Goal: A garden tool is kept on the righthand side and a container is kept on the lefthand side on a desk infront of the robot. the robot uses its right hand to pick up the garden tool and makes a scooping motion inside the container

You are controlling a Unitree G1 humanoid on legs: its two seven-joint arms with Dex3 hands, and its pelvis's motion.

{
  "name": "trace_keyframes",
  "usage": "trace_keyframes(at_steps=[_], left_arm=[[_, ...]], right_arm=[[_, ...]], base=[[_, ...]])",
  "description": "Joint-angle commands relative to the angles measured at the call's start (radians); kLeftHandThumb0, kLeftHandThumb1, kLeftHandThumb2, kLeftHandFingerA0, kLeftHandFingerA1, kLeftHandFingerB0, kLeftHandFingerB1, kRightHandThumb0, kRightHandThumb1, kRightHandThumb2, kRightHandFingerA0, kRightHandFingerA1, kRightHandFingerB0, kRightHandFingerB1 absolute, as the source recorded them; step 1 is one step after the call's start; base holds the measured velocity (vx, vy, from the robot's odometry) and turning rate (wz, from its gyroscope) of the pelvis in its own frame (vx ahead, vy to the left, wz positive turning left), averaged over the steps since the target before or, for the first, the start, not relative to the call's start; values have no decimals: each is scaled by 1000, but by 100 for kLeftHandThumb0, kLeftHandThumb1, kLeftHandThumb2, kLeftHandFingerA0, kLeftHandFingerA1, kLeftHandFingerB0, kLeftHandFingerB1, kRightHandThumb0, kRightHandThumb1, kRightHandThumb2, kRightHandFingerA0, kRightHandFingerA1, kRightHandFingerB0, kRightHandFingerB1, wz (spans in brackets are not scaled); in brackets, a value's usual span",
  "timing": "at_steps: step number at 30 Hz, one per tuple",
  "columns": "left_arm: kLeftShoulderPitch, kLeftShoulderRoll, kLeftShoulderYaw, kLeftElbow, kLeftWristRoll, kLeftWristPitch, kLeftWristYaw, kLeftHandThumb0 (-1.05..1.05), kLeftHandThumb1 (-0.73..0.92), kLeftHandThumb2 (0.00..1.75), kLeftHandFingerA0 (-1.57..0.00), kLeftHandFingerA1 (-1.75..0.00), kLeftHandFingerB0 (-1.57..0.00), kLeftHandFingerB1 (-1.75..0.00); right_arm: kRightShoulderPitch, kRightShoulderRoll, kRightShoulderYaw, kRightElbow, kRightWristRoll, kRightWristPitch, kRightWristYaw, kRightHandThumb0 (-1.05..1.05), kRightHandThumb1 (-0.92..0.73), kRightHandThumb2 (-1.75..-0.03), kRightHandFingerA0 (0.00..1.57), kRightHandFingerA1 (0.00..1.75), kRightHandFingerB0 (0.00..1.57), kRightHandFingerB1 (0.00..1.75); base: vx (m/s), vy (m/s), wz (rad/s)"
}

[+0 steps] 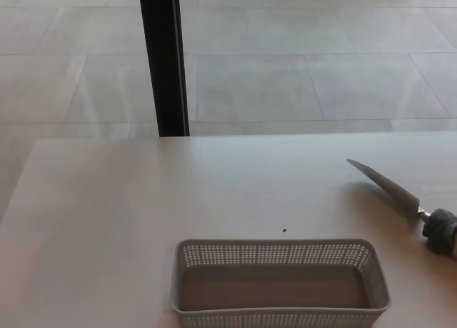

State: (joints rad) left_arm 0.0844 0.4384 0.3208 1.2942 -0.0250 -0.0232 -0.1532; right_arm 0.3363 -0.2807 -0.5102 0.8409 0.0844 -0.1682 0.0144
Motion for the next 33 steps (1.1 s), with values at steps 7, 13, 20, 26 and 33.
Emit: trace_keyframes(at_steps=[7,13,20,26,33], left_arm=[[5,17,15,14,-21,-14,-22,-19,-51,124,-111,-123,-98,-114],[9,20,11,20,-19,-16,-17,-24,-45,123,-100,-120,-93,-111],[17,18,13,17,-28,-20,-26,-25,-51,129,-108,-124,-98,-114],[16,23,19,13,-37,-17,-37,-23,-52,123,-111,-122,-100,-113],[-1,9,28,-4,-49,-90,-44,-18,-31,75,-115,-114,-107,-108]], right_arm=[[-217,-216,-230,208,221,68,56,-105,-74,-113,0,23,0,4],[-315,-376,-298,-89,257,202,76,-105,-77,-114,0,13,0,4],[-401,-469,-271,-479,267,258,101,-97,-67,-109,2,29,9,23],[-404,-475,-196,-764,260,270,161,-91,-62,-102,6,58,4,47],[-370,-473,-19,-928,127,259,216,-87,-78,-64,0,38,4,30]], base=[[0,0,0],[0,0,0],[0,0,0],[0,0,0],[0,0,0]])
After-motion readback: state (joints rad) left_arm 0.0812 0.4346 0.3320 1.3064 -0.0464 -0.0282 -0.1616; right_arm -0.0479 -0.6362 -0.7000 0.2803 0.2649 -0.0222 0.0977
